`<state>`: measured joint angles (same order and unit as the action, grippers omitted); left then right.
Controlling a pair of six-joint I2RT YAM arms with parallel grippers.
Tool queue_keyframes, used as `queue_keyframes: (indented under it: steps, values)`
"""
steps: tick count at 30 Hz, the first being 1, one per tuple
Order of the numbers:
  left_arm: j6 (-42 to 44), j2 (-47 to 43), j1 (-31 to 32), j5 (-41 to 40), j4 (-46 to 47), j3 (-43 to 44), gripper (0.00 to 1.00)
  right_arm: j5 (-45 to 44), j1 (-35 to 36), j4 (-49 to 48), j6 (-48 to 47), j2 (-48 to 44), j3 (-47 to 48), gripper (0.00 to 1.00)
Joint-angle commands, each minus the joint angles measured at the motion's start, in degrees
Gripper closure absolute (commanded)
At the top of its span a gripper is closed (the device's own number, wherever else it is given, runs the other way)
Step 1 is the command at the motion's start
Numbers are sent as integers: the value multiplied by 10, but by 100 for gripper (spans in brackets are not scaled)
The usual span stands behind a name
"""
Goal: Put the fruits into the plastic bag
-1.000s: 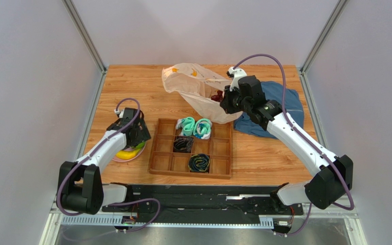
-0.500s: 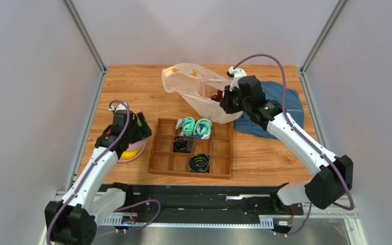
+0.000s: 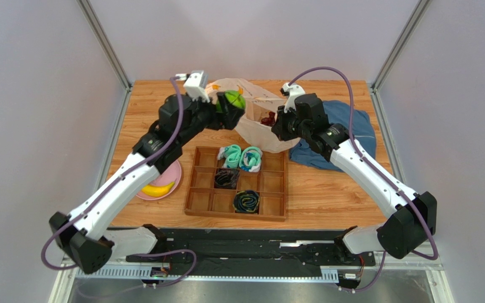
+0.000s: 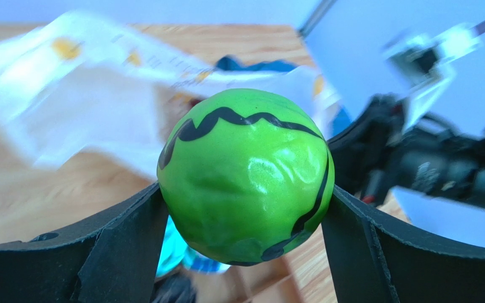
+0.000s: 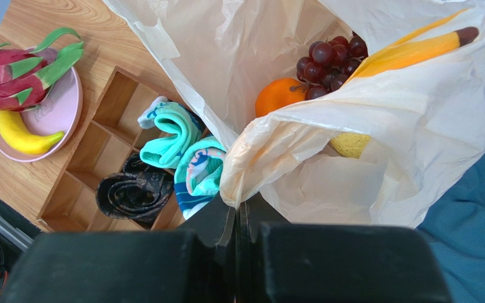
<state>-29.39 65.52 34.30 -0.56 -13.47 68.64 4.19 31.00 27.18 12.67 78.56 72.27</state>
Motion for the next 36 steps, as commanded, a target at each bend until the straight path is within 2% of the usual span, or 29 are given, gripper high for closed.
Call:
queue_keyframes:
  steps: [1,7,11,19,27,36]
  values:
    - [36,104,28,34,65,85,30,3,3,-16,6,-15,14,96]
    - [58,249,47,59,49,220,31,-7,3,-13,2,-24,15,96]
    - [52,313,50,71,49,239,32,-12,3,-10,-1,-26,16,96]
    - [52,339,54,72,51,200,32,-9,3,-12,1,-25,14,96]
    - [53,385,54,84,22,224,30,-7,3,-12,2,-25,16,96]
    - [54,392,54,80,4,233,17,-12,2,-8,0,-24,19,96]
